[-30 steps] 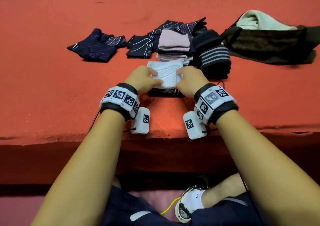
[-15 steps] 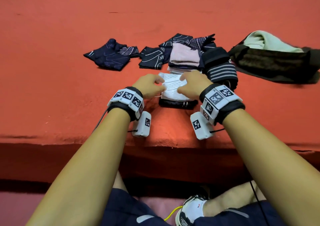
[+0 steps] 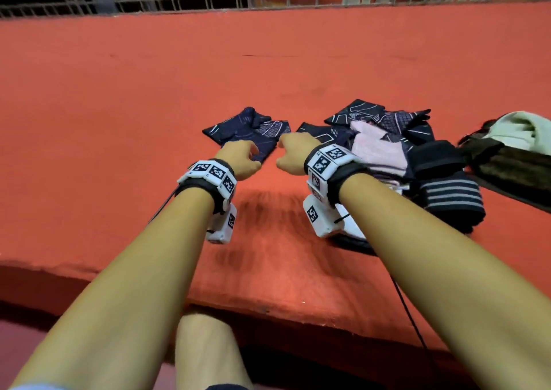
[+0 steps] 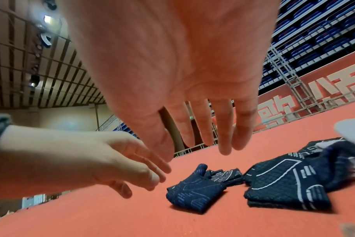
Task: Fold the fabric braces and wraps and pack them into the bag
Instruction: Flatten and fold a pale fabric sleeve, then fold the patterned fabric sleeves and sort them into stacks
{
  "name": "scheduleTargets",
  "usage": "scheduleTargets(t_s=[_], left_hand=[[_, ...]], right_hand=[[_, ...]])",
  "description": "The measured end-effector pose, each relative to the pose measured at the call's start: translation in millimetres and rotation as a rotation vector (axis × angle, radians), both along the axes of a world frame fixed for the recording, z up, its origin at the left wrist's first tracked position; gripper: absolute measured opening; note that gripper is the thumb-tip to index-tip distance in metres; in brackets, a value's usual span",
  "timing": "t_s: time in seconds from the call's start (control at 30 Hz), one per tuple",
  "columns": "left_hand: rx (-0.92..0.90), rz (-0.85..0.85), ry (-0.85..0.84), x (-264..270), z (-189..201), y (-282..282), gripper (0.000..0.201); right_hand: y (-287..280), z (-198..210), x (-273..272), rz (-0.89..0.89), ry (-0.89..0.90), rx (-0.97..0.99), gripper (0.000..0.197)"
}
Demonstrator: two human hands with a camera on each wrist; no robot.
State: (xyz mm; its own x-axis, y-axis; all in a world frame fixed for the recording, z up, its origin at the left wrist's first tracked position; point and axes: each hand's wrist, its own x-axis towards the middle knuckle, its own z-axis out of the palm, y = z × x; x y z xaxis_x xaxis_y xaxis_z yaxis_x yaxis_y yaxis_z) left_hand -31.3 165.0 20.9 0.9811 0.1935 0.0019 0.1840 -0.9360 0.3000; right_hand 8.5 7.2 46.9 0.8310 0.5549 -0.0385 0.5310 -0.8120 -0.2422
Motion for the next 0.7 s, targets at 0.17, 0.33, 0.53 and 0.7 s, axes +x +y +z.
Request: scheduleTargets(t_s=[0.17, 0.33, 0.53, 0.7], left_hand=[[0.034, 0.052, 0.061, 26.9, -3.8, 40.8, 0.047], [0.035, 0.076, 0.102, 57.9, -21.5, 72.4, 0.049], [-0.015, 0.098, 0.134, 93.1, -48.3, 95.2, 0.048], [-0.059, 0.108, 0.129, 111.2, -69.0, 103.8, 0.058]], right_hand=[[49.8, -15.3, 33.4, 0.023, 0.022, -0.045, 0.023], [85.9, -35.4, 66.6, 0.056, 0.038, -0.094, 0.019], [114.6, -62.4, 102.2, 0.094, 0.004, -0.148, 0.016], [131.3, -80.9, 120.3, 0.11, -0.031, -0.199, 0.04]])
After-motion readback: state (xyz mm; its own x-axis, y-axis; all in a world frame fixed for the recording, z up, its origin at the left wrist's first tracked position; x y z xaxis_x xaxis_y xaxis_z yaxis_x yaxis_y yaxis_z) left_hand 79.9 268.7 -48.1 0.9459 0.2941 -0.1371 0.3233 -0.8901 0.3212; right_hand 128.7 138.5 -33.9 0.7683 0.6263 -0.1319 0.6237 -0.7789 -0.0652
